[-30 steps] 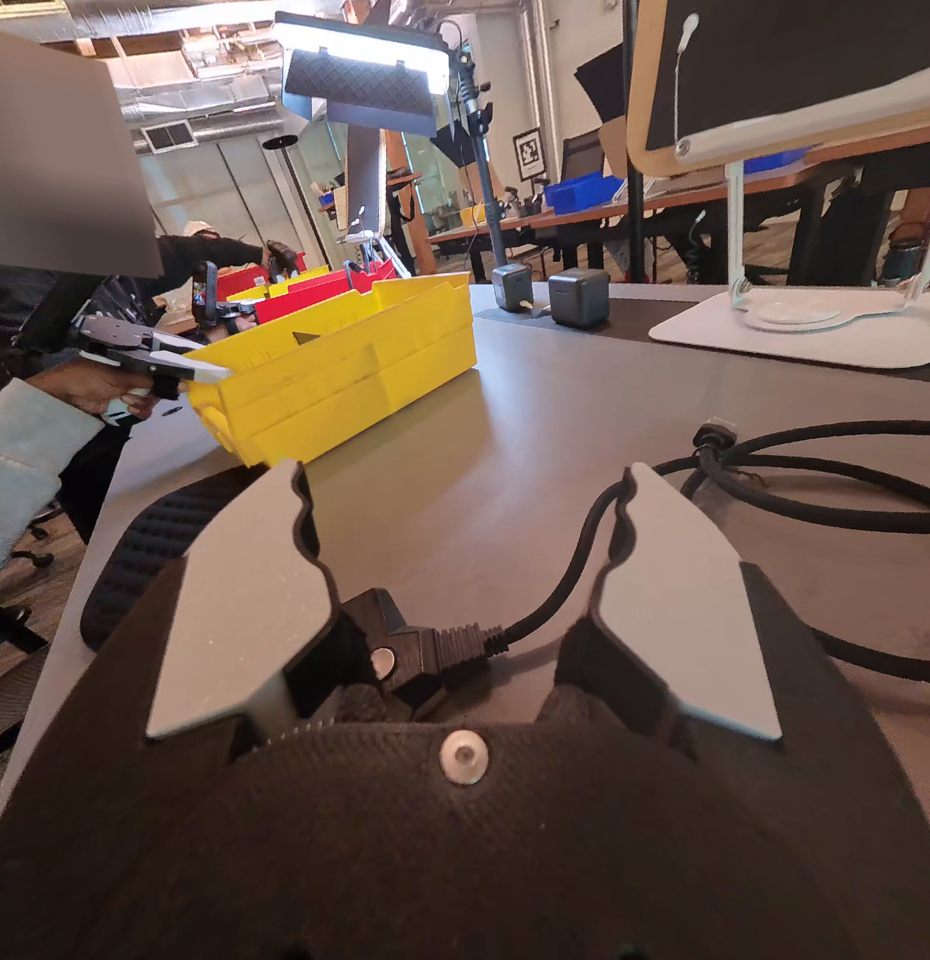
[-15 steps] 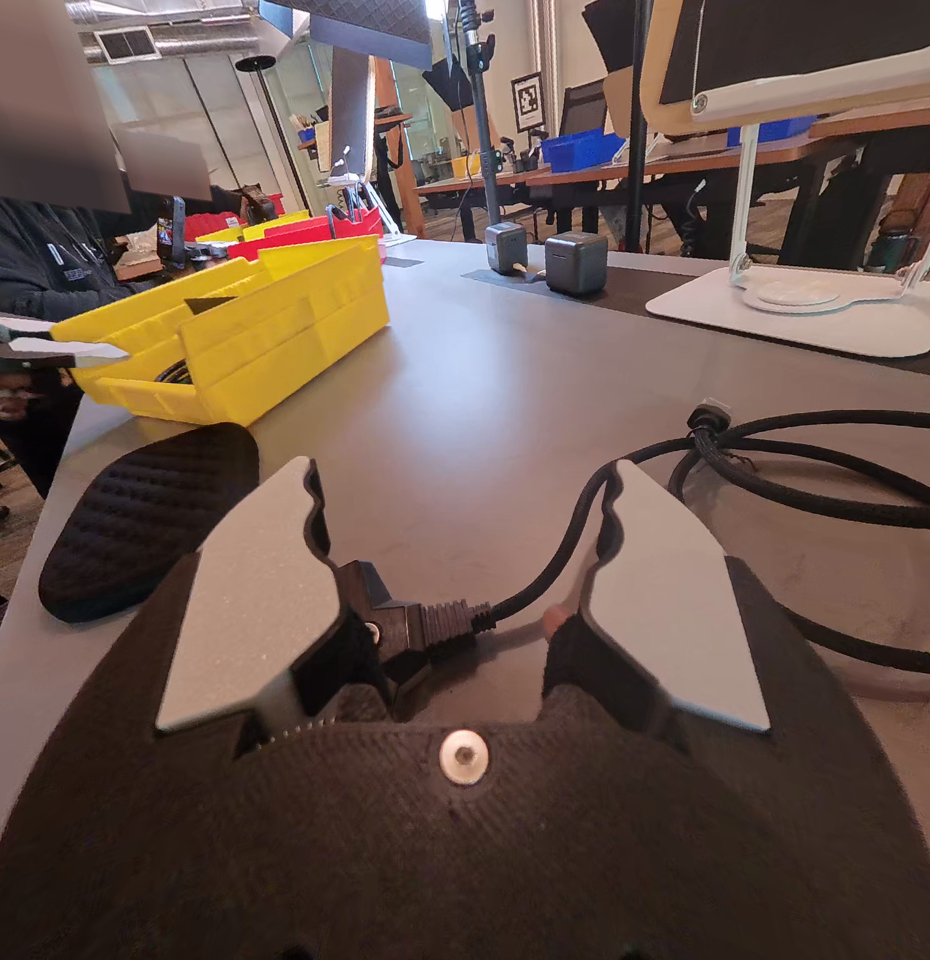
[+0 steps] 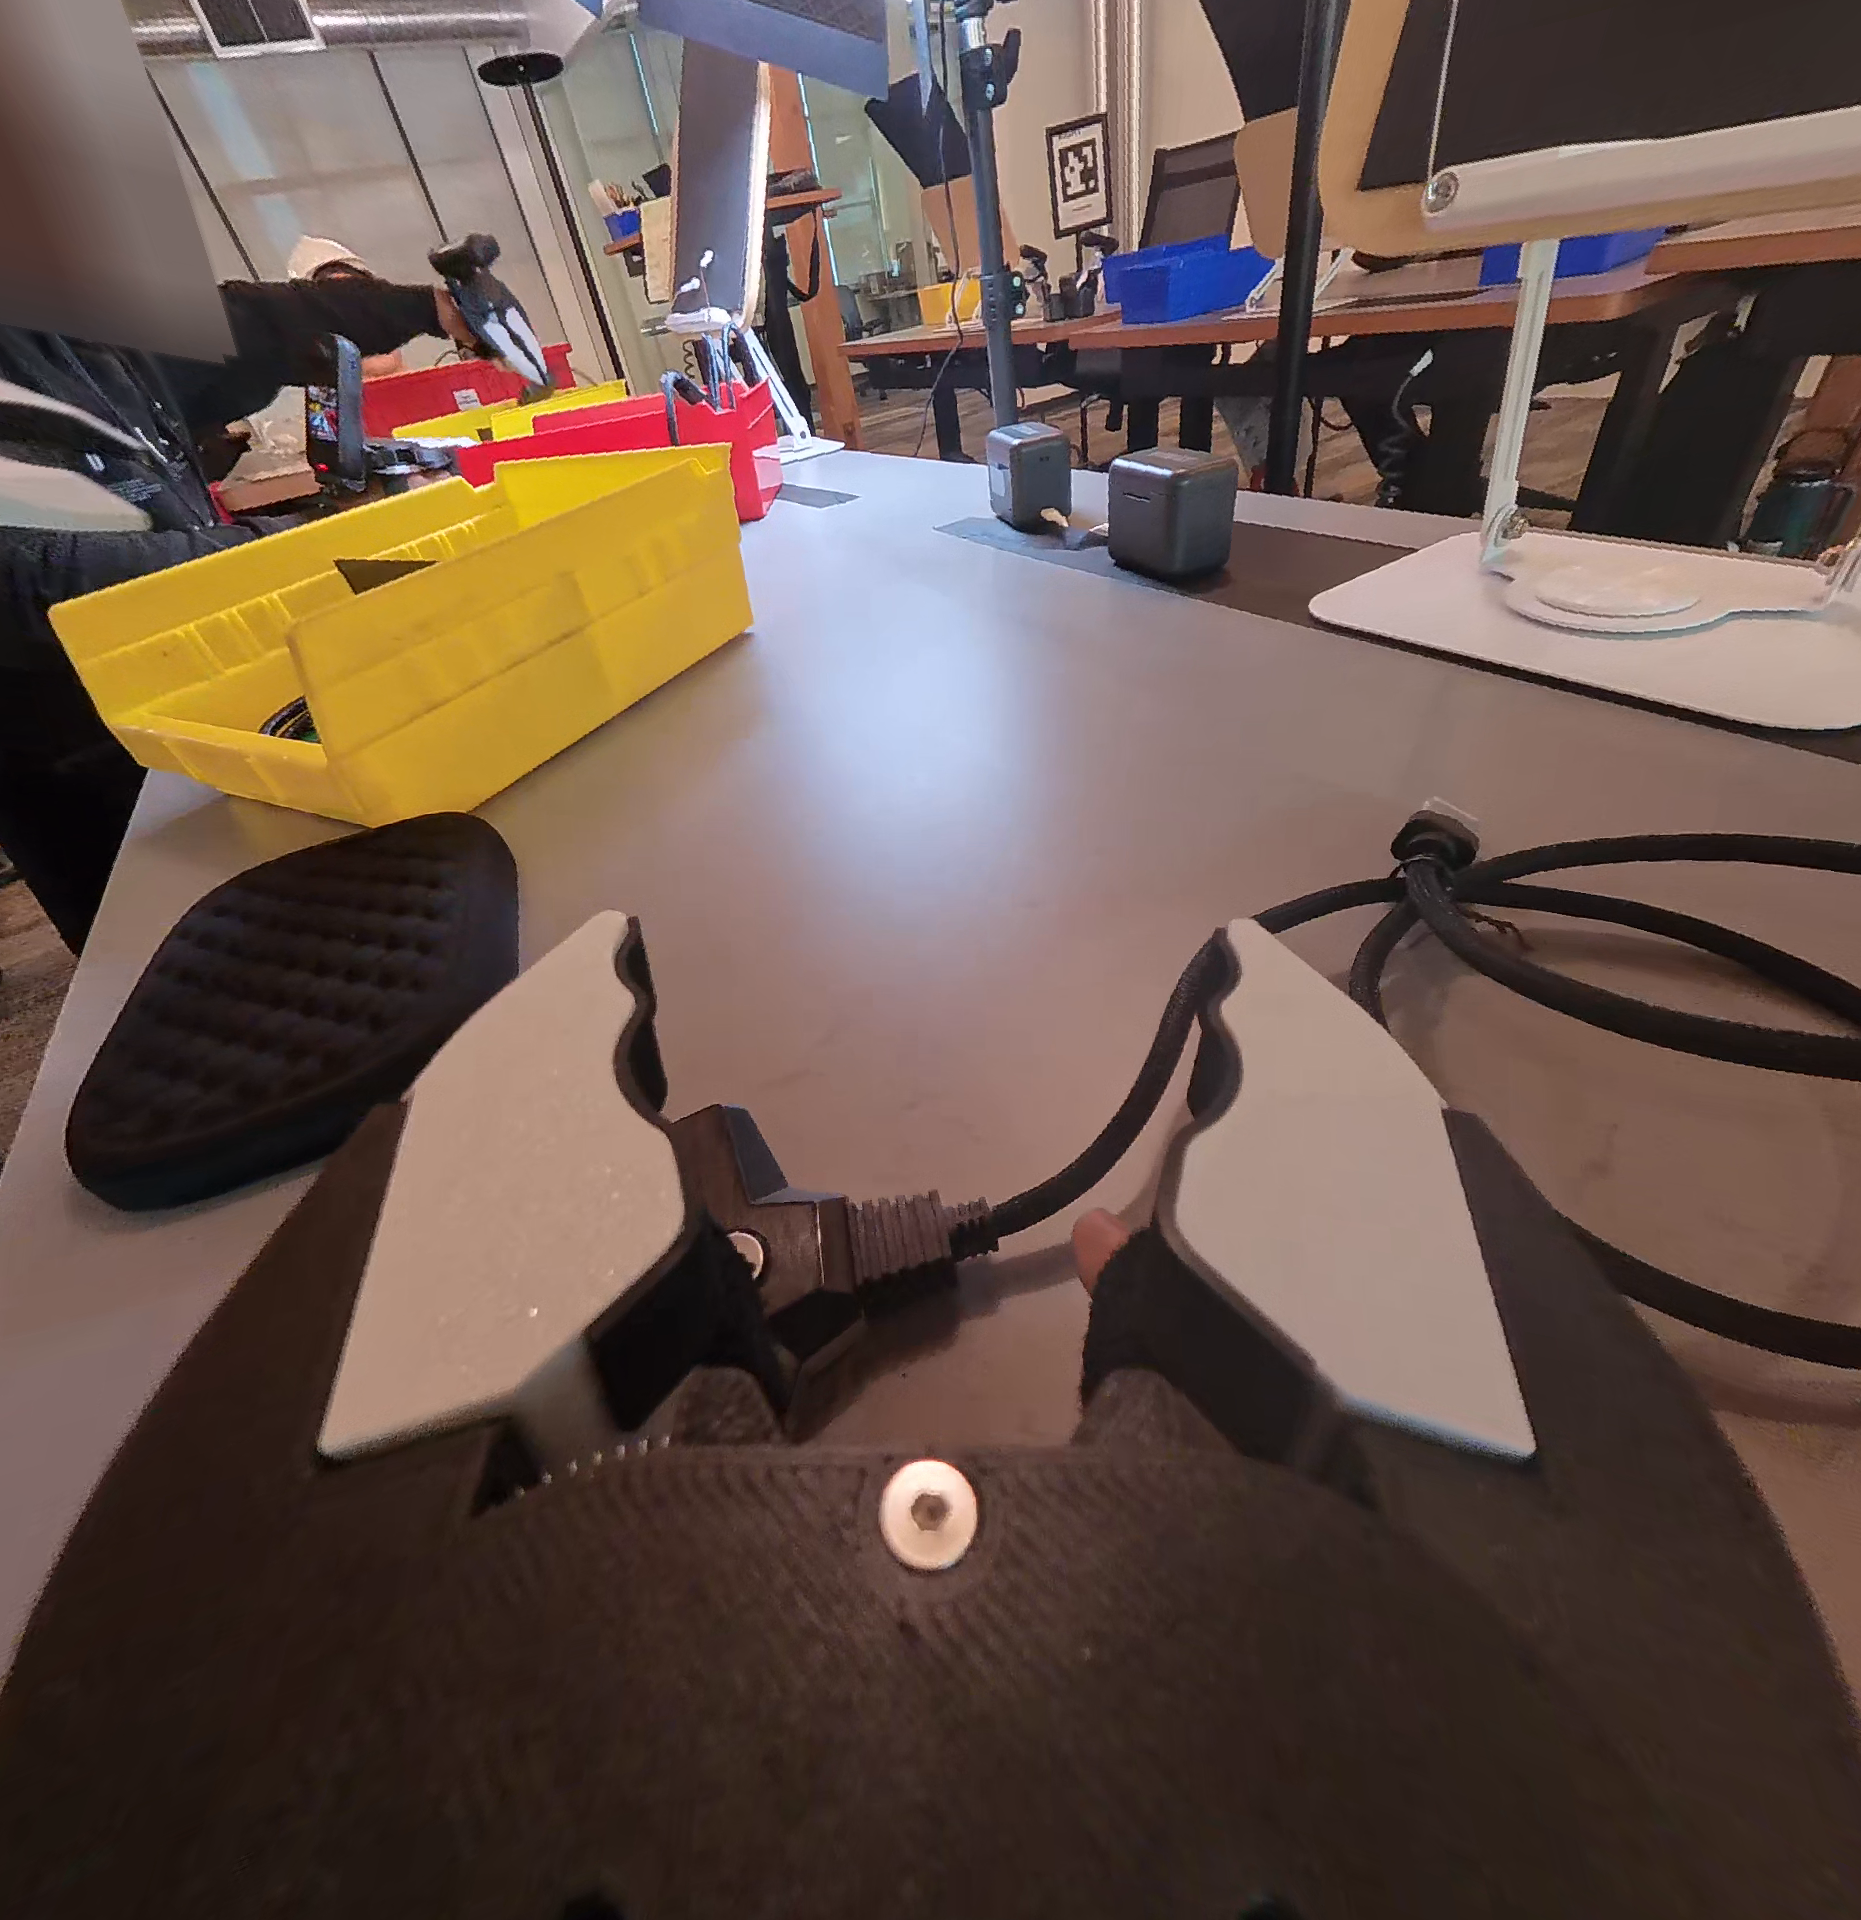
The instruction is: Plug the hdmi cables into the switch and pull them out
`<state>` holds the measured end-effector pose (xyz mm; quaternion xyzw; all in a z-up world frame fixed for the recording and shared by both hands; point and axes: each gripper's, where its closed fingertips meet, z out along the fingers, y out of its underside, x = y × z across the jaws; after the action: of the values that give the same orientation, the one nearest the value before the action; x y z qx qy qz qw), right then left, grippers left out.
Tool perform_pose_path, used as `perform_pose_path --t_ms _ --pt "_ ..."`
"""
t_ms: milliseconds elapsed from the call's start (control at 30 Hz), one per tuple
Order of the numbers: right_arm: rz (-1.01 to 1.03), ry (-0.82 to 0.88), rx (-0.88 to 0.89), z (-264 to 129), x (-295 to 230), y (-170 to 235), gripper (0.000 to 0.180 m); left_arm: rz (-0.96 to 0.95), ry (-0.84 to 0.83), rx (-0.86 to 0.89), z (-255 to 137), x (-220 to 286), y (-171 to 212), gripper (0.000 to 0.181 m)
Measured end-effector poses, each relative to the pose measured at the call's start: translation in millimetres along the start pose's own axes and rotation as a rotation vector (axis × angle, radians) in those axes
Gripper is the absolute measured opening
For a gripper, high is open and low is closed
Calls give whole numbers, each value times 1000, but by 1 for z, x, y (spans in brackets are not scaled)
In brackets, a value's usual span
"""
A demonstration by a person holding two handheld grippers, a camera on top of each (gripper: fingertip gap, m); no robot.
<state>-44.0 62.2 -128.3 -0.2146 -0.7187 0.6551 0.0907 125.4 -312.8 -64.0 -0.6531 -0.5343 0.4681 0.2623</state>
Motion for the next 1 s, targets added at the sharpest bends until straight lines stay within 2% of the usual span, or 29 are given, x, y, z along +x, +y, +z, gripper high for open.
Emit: perform_pose_path --t_ms 67,200,300,433,567,600,800,1000 --pt "-13 -1 3 -1 -1 -1 100 70 -52 -186 27 -11 11 49" --pt "-38 -3 10 -3 -3 -3 99 123 -7 -534 78 -19 55 41" --pt "-40 -13 18 -3 -6 -6 97 149 3 -645 97 -22 80 42" --pt "-54 -34 6 -2 -12 -4 97 154 -4 -686 108 -25 97 39" --pt "-104 -27 -21 0 -14 2 97 193 -29 -672 107 -29 97 20" --pt "-111 -23 -27 0 -13 3 97 199 -36 -654 106 -28 94 8" --pt "-115 -13 -27 0 -11 3 96 179 -87 -521 94 -32 69 8" --pt "-138 -5 -35 0 -11 4 95 171 -86 -539 100 -32 81 12"
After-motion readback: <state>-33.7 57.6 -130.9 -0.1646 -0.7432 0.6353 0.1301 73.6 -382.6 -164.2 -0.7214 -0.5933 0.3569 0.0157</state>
